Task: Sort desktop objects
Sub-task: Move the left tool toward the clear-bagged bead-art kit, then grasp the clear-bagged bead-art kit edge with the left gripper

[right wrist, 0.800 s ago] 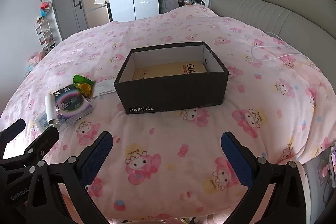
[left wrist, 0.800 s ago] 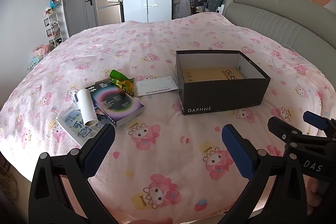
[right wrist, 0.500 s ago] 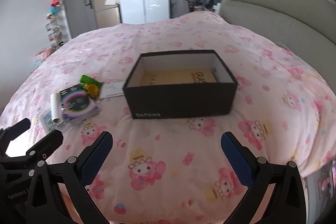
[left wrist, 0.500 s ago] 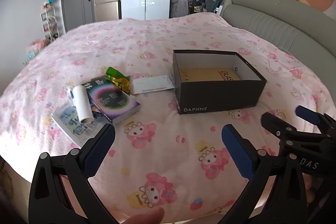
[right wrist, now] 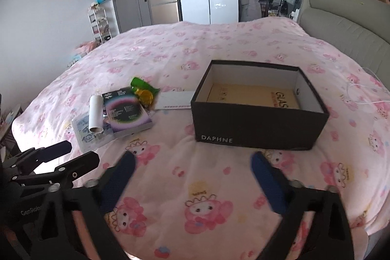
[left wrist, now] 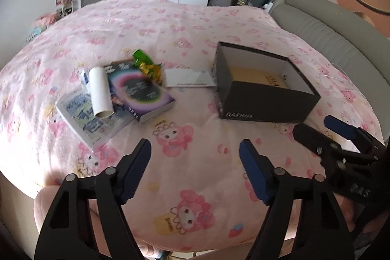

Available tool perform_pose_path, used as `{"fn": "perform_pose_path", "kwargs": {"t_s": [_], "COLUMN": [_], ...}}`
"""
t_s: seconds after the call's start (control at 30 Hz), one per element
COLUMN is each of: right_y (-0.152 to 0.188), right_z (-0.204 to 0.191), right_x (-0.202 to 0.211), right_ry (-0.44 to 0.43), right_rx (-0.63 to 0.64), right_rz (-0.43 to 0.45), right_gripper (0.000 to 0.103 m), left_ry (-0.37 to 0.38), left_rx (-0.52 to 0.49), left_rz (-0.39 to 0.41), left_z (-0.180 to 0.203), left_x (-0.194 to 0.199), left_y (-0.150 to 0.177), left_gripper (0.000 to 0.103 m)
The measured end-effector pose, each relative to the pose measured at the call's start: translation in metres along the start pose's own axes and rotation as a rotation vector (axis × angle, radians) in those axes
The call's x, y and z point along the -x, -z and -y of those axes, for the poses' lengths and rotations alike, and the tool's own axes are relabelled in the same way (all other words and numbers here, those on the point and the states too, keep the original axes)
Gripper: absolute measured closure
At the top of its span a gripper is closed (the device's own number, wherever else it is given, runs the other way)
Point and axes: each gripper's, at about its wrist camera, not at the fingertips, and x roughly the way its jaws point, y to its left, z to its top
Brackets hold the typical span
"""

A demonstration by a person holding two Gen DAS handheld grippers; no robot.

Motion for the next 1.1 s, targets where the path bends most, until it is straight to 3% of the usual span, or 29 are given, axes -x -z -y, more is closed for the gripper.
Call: {"fn": "perform_pose_path", "kwargs": {"t_s": [0.07, 0.13, 0.27, 0.37, 0.5, 0.6, 0.7, 0.8, 1.03, 1.1], "right_y": [0.001, 0.003, 0.002, -0.002, -0.011, -0.013, -0.009, -0.005, -0.006, -0.005], "right_z": [-0.002, -0.003, -0.017, -0.034, -0.066, -0.099, -0.125, -0.143, -0.162, -0.167], "right_x": [-0.012, -0.028, -0.053, -0.072, -0.106, -0.133, -0.154, -0.174, -0.209, -0.215], "right_ry": [-0.005, -0.027, -0.066, -0.104, -0.203, -0.246, -0.278, -0.303, -0.323, -0.288], "right_rx": [0.0, -0.009, 0.005, 0.021, 0.003, 0.042, 0.079, 0.097, 0.115, 0.141], "right_rz": [-0.033, -0.079, -0.13, -0.148, -0.191, -0.222, -0.252, -0.288, -0.329, -0.325], "right_gripper": [0.041, 0.05, 0.051, 0.051, 0.057, 0.058, 0.058, 0.058, 0.058, 0.058], "left_ry": [0.0, -0.023, -0.086, -0.111, -0.134, -0.205, -0.211, -0.197, -0.104, -0.077], "left_rx": [0.019, 0.045, 0.172, 0.238, 0.266, 0.341, 0.43, 0.484, 0.507, 0.518], "left_rz": [-0.014, -0.026, -0.04, -0.048, -0.04, -0.076, -0.097, -0.117, -0.109, -0.12], "left_z": [-0.008, -0.021, -0.062, -0.094, -0.126, -0.158, -0.189, -0.208, -0.219, -0.222], "left_x": [-0.005, -0.012, -0.026, -0.039, -0.049, -0.066, -0.082, -0.097, -0.12, -0.128], "left_y": [0.001, 0.003, 0.005, 0.006, 0.007, 0.005, 0.006, 0.008, 0.009, 0.01], "left_gripper": [0.04, 0.042, 0.04, 0.021, 0.018, 0.022, 0.041, 0.051, 0.052, 0.044]}}
